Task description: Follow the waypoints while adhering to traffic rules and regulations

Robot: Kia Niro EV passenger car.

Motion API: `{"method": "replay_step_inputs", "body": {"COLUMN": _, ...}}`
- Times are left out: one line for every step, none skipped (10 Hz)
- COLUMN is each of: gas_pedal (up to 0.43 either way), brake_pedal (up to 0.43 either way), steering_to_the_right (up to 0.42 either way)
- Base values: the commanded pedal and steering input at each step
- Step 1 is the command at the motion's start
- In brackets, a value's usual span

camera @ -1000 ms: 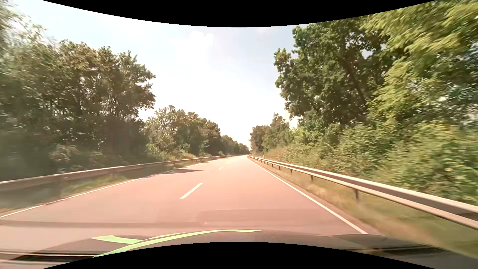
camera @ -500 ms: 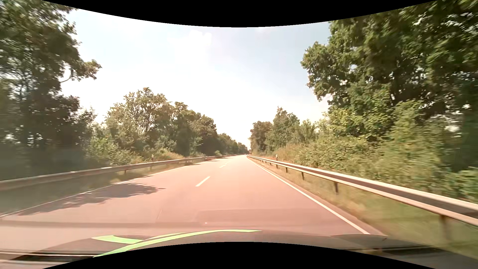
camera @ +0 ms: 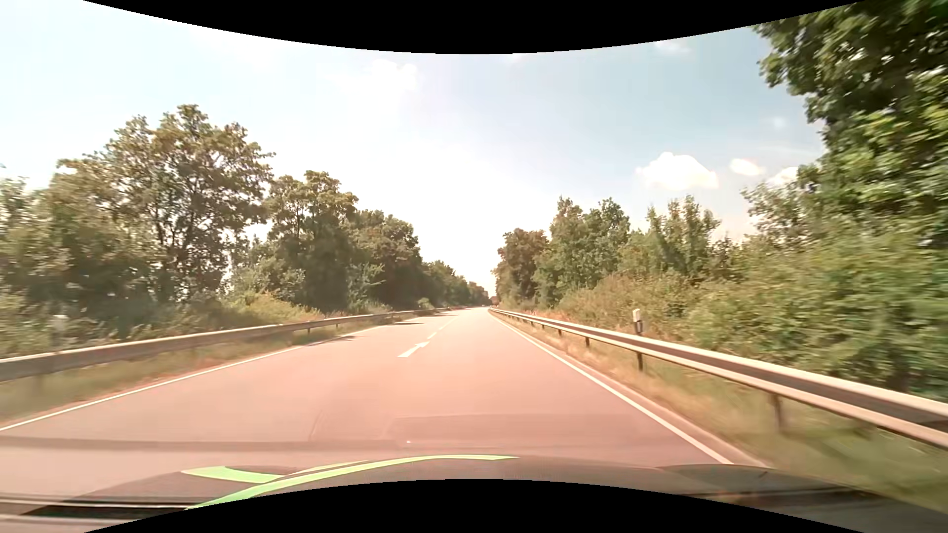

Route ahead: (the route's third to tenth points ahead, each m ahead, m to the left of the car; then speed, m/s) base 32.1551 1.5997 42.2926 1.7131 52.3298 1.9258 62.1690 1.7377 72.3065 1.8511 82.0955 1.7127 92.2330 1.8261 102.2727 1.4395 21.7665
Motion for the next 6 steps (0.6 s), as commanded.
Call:
{"method": "replay_step_inputs", "body": {"gas_pedal": 0.15, "brake_pedal": 0.0, "steering_to_the_right": 0.003}}
{"method": "replay_step_inputs", "body": {"gas_pedal": 0.138, "brake_pedal": 0.0, "steering_to_the_right": 0.003}}
{"method": "replay_step_inputs", "body": {"gas_pedal": 0.13, "brake_pedal": 0.0, "steering_to_the_right": 0.003}}
{"method": "replay_step_inputs", "body": {"gas_pedal": 0.118, "brake_pedal": 0.0, "steering_to_the_right": 0.002}}
{"method": "replay_step_inputs", "body": {"gas_pedal": 0.11, "brake_pedal": 0.0, "steering_to_the_right": 0.003}}
{"method": "replay_step_inputs", "body": {"gas_pedal": 0.11, "brake_pedal": 0.0, "steering_to_the_right": 0.003}}
